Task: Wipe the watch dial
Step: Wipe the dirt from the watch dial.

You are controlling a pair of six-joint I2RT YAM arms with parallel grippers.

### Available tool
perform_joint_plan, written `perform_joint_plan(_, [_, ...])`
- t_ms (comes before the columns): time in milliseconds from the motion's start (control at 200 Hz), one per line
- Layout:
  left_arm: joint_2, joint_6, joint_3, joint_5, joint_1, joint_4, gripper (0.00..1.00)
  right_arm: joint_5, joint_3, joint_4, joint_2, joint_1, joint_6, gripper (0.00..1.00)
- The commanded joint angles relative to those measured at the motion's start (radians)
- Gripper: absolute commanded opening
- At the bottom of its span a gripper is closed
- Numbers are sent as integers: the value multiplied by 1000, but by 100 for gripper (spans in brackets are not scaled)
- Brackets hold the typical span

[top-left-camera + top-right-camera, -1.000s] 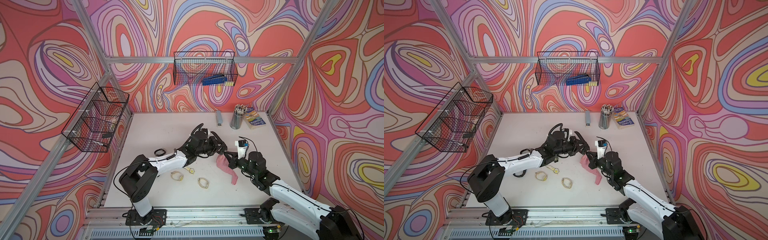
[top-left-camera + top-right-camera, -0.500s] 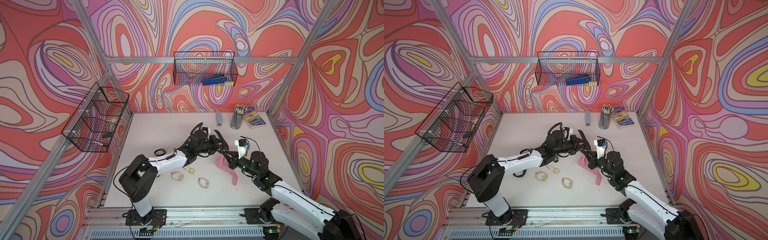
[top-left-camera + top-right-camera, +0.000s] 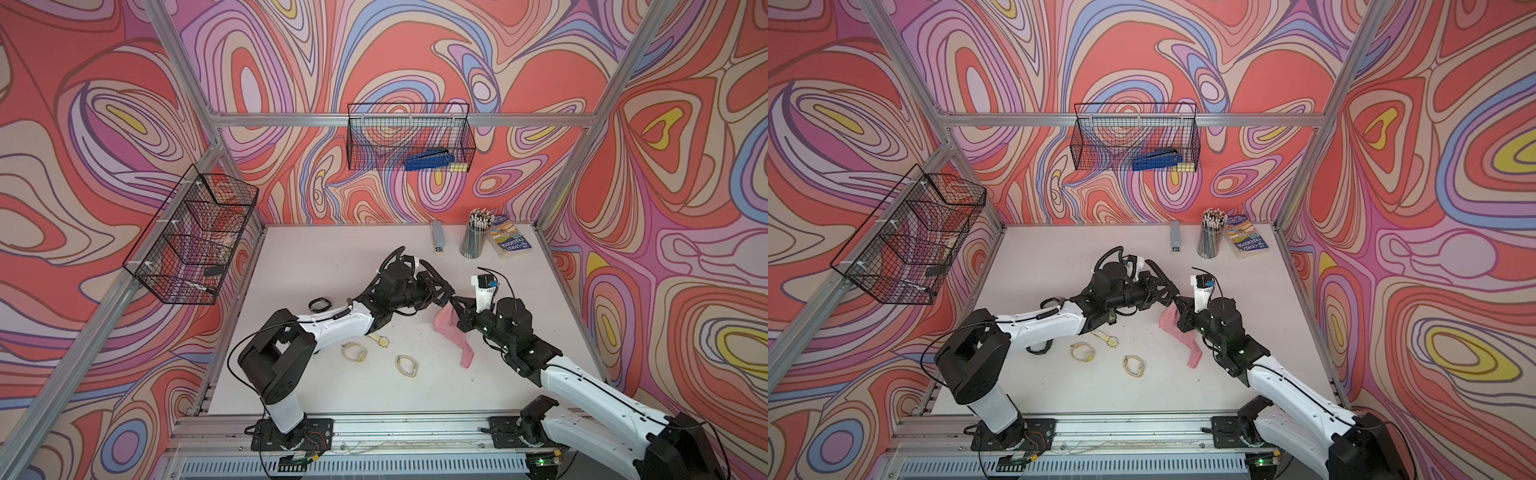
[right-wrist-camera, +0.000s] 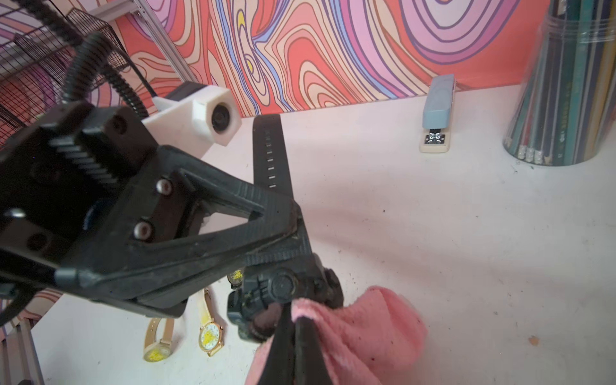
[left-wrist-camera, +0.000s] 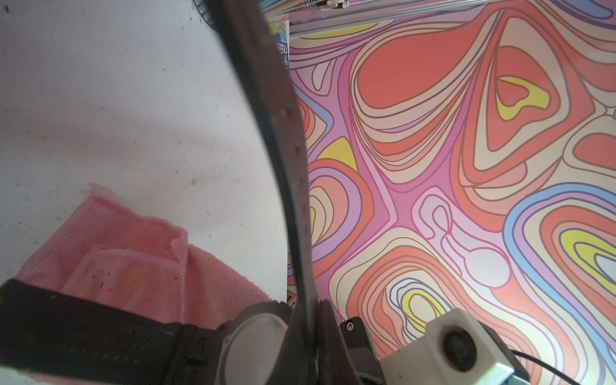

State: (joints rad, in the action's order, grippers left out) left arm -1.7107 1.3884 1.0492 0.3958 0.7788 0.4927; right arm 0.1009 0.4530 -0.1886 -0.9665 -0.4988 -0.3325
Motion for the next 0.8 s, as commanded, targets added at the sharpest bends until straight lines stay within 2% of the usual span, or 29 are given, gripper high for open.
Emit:
perform_joint_plan(0, [8, -2, 45, 77, 16, 16, 0, 26, 2, 37, -50, 2, 21, 0])
perform_joint_plan(175, [0, -2, 60, 78, 6, 9, 0, 110, -17, -31, -87, -7, 10, 0])
perform_joint_plan(436, [-8, -11, 38, 80, 6, -5, 0, 212, 13, -119, -24, -11, -11, 0])
perform_joint_plan(661, [-10, -28, 0, 77, 6, -32, 0, 139, 16, -171, 34, -11, -14, 0])
perform_joint_plan(791, [-1, -31, -15, 74, 7, -30, 0, 37, 17, -143, 15, -11, -19, 0])
